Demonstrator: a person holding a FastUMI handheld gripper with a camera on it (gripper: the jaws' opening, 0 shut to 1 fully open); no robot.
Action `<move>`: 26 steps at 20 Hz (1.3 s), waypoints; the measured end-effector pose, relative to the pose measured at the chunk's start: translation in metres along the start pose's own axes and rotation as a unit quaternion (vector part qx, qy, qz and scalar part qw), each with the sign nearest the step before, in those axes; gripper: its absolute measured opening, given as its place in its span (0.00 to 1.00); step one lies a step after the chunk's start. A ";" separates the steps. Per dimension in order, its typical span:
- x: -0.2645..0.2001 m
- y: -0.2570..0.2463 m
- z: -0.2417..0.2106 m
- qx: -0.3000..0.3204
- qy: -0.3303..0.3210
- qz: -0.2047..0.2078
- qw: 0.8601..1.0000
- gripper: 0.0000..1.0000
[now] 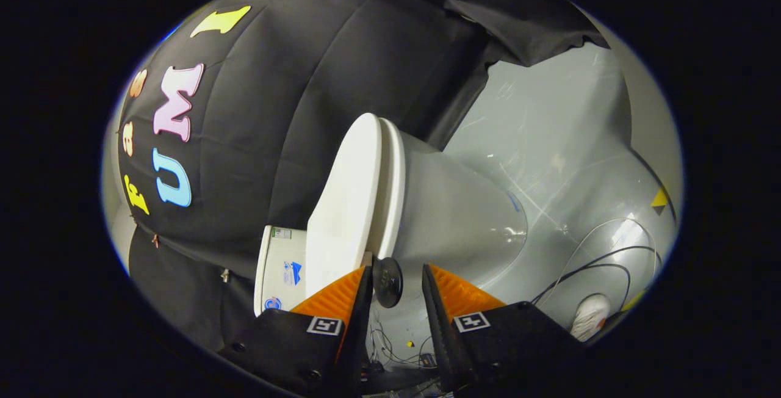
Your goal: Open the toilet lid.
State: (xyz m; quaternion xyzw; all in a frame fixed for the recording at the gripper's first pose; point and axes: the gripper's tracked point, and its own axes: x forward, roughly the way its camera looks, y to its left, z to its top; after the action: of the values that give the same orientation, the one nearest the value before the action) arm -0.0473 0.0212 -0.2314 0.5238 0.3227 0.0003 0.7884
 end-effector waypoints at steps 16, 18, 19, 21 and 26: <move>0.008 0.007 -0.010 0.044 0.018 0.036 0.998 0.14; -0.002 0.009 -0.005 0.061 0.001 0.025 0.998 0.09; 0.000 0.010 -0.005 0.061 0.007 0.026 0.998 0.05; 0.004 0.010 -0.006 0.048 0.004 0.024 0.999 0.05; 0.002 0.017 -0.004 0.026 -0.002 0.011 1.000 0.05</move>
State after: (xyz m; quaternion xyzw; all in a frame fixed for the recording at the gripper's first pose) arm -0.0424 0.0332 -0.2192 0.5476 0.3155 -0.0005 0.7750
